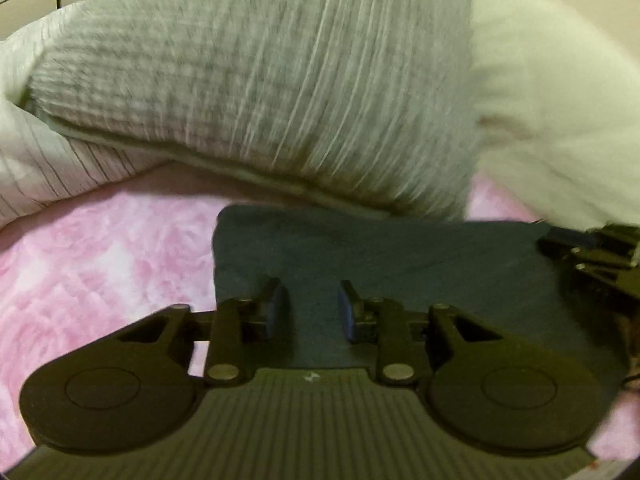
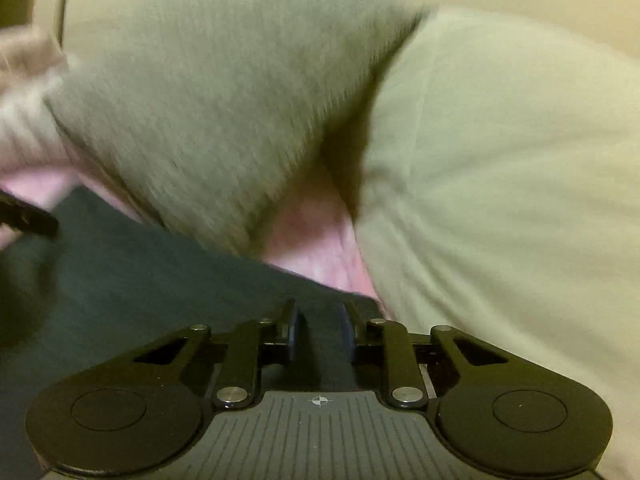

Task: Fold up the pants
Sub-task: 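Carry the folded jeans with both grippers toward the grey pillow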

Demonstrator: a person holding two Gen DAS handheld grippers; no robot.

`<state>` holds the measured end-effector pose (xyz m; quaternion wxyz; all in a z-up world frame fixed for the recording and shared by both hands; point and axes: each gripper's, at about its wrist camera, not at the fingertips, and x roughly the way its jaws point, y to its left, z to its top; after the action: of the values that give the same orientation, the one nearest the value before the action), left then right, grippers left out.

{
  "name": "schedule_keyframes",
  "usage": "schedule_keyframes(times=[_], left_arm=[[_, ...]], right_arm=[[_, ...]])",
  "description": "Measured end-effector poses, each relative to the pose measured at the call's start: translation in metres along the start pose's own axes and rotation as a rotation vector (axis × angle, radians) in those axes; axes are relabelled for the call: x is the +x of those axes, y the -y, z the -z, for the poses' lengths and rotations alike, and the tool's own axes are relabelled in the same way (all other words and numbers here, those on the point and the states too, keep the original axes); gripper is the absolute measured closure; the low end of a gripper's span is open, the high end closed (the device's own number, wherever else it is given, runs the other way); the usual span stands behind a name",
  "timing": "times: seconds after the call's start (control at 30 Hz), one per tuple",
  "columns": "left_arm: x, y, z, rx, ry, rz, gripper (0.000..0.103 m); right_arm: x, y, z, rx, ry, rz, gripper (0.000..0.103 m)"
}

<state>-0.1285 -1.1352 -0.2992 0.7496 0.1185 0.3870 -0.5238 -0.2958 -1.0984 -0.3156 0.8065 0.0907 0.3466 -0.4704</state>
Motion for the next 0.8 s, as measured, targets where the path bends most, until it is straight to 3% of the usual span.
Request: schedule_keyframes(times=[0.13,0.2,0.27,0.33,0.47,0.53,0.67,0.8], left_arm=[[0.003,0.0,-0.005,0.049,-0.01,-0.033,0.084],[-0.012,-0.004,-0.002,0.003,0.011,-0.057,0.084],[-0.033,-0.013,0.007,-0.093,0.014,-0.072,0.084],[-0.056,-0.013,0.021,-0.108,0.02,-0.078,0.084],[-0.096,-0.004,0.059,-0.117,-0.006,-0.099,0.084],[-0.108,0.006,0.078,-0.143,-0.028,-0.084,0.084],[-0.118,0.032,0.106,-0.115,-0.084,-0.051,0.082],[-0.101,0.04,0.113,-0.102,-0.107,-0.102,0.076]], right_arm=[[-0.009,0.016,-0.003,0.088,-0.016,-0.008,0.086],[-0.023,0.024,-0.005,0.188,-0.037,0.06,0.086],[-0.052,0.034,0.002,0.28,-0.019,0.055,0.086],[-0.084,0.03,0.011,0.261,0.012,0.018,0.085],[-0.13,0.014,0.037,0.222,-0.033,-0.082,0.085],[-0.141,0.002,0.05,0.192,-0.045,-0.091,0.085],[-0.126,-0.014,0.07,0.153,-0.136,-0.049,0.085],[-0.112,-0.017,0.066,0.144,-0.172,-0.03,0.085]])
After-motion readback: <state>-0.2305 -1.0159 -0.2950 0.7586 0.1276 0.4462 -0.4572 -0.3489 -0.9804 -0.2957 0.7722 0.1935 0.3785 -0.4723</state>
